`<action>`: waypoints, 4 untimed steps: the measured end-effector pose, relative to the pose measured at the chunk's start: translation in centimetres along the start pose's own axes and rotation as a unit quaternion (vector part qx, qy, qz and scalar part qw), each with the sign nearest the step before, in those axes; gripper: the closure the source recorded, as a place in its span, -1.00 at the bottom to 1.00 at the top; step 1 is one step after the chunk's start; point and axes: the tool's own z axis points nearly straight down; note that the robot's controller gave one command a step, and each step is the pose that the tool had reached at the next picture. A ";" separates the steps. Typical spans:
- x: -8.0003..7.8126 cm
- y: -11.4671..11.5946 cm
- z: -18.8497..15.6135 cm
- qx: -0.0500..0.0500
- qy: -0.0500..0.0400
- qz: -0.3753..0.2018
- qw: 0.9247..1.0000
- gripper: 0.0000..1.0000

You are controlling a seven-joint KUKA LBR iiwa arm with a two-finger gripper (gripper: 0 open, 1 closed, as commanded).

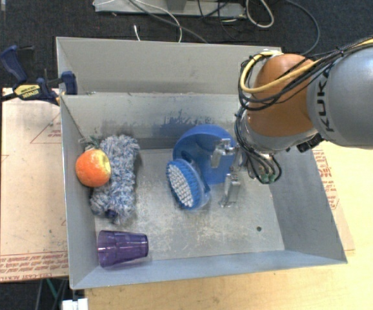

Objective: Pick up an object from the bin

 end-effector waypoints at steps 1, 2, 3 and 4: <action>0.0 0.0 0.0 0.000 0.000 0.000 1.000 -1.00; -0.4 0.6 1.0 0.001 -0.002 -0.015 1.000 -1.00; -3.5 0.2 1.6 0.000 -0.004 -0.043 0.999 -1.00; -4.7 5.5 6.0 -0.003 -0.008 -0.086 0.996 -1.00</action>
Offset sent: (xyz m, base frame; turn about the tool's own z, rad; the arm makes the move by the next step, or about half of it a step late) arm 0.0118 0.0286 -0.0485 -0.1244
